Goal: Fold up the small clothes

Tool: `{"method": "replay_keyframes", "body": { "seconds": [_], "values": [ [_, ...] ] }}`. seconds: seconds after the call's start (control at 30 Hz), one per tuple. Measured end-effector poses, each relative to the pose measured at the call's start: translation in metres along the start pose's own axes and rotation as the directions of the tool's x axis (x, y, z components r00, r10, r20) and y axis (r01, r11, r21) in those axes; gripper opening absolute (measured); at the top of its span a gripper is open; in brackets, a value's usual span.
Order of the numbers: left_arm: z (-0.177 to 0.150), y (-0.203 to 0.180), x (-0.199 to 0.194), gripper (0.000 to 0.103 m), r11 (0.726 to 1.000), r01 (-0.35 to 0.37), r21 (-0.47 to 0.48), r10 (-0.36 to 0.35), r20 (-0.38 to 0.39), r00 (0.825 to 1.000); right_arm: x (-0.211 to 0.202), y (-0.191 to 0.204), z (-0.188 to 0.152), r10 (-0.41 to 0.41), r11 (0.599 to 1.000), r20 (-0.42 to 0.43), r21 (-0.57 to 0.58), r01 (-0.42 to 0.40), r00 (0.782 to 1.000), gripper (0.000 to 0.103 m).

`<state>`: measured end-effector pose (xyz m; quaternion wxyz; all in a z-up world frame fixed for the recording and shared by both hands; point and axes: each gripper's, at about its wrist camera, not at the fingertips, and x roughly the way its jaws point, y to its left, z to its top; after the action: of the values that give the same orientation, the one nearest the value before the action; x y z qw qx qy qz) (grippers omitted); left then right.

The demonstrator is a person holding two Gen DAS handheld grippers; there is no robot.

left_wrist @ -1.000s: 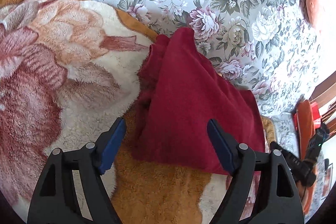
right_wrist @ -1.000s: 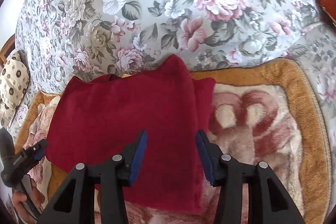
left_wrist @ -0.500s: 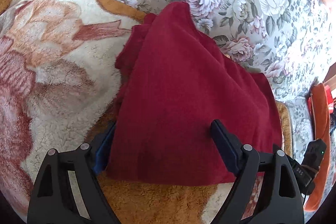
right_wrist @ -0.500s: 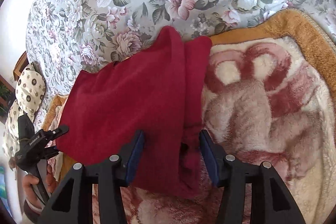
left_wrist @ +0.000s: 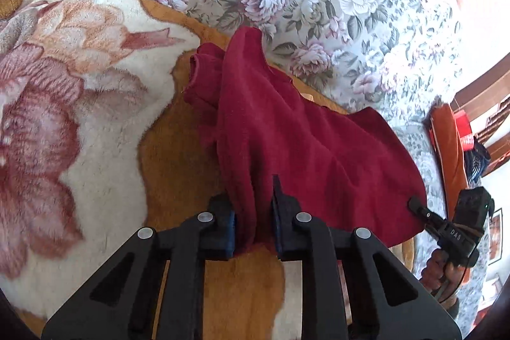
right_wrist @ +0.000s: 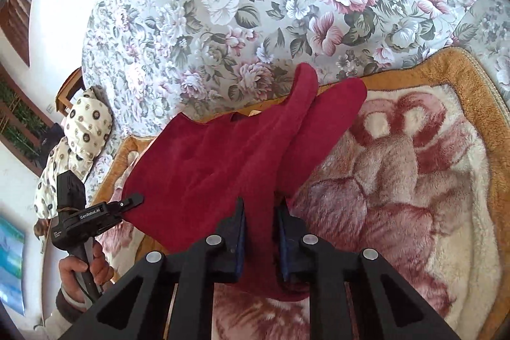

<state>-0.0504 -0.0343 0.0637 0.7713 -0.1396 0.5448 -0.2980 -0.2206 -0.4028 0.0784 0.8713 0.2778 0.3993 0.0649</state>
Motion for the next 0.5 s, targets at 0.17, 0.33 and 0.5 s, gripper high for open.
{"method": "replay_keyframes", "body": {
  "seconds": [0.17, 0.33, 0.5],
  "values": [
    [-0.048, 0.000, -0.008, 0.016, 0.996, -0.057, 0.062, 0.061, -0.064, 0.996, -0.025, -0.012, -0.043, -0.044, 0.998, -0.047, 0.035, 0.046, 0.998, 0.017],
    [-0.047, 0.008, -0.018, 0.022, 0.992, -0.099, 0.073, 0.105, -0.078, 0.991, -0.025, -0.030, -0.054, -0.154, 0.983, -0.086, 0.089, 0.162, 0.984, 0.019],
    [-0.043, 0.005, -0.040, 0.022, 0.967, -0.206, 0.147, 0.212, -0.025, 0.977, -0.049, 0.018, -0.046, -0.107, 0.992, -0.022, -0.075, 0.105, 0.994, 0.027]
  ]
}}
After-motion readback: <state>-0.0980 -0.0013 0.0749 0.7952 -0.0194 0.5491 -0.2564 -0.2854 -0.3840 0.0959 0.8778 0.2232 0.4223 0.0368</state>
